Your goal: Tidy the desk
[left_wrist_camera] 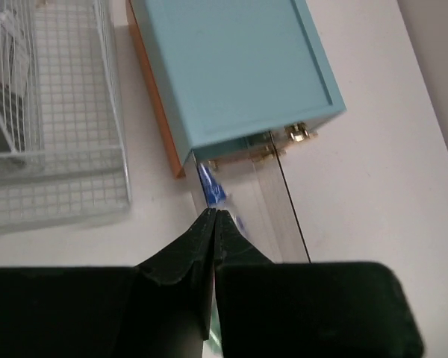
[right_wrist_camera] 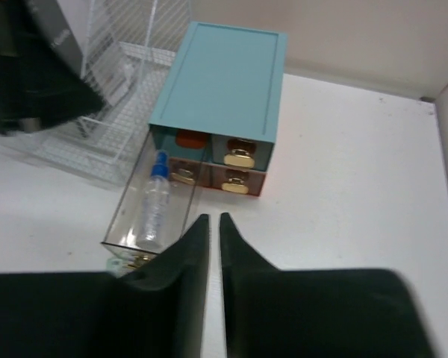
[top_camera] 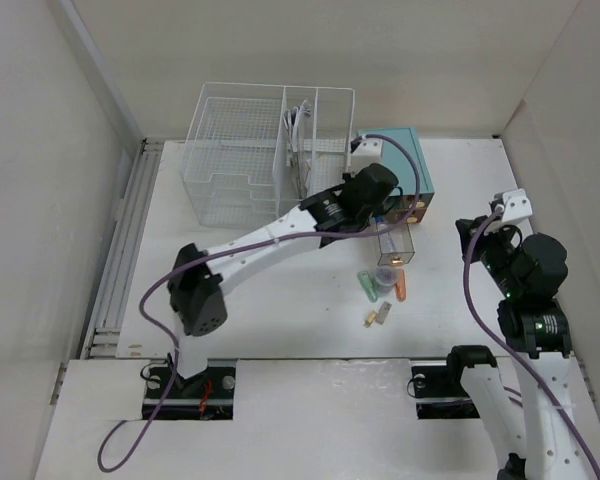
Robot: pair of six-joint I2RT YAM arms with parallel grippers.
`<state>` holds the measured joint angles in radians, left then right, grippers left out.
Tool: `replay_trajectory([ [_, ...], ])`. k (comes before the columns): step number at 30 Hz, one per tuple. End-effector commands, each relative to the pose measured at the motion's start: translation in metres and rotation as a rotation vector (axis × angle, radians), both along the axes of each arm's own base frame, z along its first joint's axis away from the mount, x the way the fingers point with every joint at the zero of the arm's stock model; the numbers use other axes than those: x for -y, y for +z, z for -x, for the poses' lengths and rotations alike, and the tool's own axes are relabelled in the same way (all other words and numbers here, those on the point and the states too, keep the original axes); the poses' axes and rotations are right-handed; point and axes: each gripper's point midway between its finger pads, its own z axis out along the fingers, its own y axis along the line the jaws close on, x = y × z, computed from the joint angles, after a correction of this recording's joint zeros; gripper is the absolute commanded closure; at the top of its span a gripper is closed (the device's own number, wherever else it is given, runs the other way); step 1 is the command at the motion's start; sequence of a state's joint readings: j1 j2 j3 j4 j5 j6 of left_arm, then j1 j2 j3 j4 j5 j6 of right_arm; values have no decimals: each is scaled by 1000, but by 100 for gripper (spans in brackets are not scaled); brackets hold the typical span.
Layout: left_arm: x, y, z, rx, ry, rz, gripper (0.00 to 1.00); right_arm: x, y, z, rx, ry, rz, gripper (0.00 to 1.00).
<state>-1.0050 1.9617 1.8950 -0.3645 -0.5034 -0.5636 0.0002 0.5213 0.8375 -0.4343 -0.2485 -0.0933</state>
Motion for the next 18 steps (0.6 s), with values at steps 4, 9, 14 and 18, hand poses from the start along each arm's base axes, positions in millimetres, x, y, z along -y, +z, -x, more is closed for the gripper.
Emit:
replay_trajectory([
  [4,-2,38,87,37,-198,138,100,16,2,-28,-27,-96,-10,96],
  [9,20,-18,142,-33,-404,125,100,-4,-26,-58,-179,25,-6,83],
  [14,46,-64,163,-80,-507,59,91,-21,-35,-94,-279,125,-54,48],
  [18,59,-83,159,-76,-502,31,86,-26,-48,-115,-346,169,-142,45],
])
